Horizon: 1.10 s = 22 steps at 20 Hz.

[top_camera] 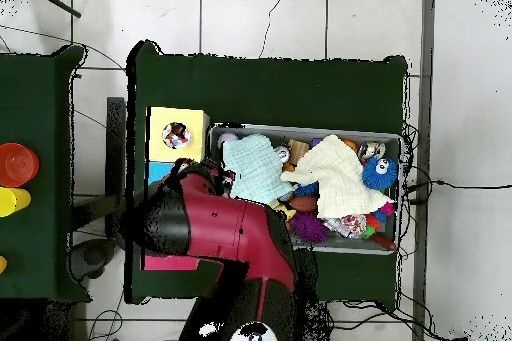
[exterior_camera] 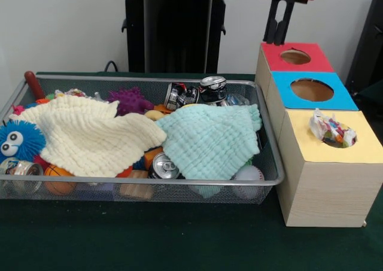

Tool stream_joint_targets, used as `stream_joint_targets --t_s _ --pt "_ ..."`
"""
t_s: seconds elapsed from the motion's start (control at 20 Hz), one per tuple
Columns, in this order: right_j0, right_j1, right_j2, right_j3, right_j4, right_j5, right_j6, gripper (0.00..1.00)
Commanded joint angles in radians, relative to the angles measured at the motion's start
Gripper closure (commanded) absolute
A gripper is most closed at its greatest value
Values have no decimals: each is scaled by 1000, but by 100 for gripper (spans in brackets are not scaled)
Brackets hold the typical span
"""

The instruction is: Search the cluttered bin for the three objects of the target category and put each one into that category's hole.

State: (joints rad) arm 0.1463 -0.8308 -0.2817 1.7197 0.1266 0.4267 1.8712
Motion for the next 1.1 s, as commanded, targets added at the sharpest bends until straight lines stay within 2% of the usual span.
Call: stream_joint_targets --t_s 0.05,0.25,0.45,0.75,1.1 --pt "-91 53 176 125 -48 -223 94 100" --pt "-126 28 235 141 -66 -291 94 100" --pt "-161 37 278 120 -76 -299 76 100" --pt "-241 49 397 117 -136 -335 33 100" --pt "-278 54 453 118 -210 -377 48 100"
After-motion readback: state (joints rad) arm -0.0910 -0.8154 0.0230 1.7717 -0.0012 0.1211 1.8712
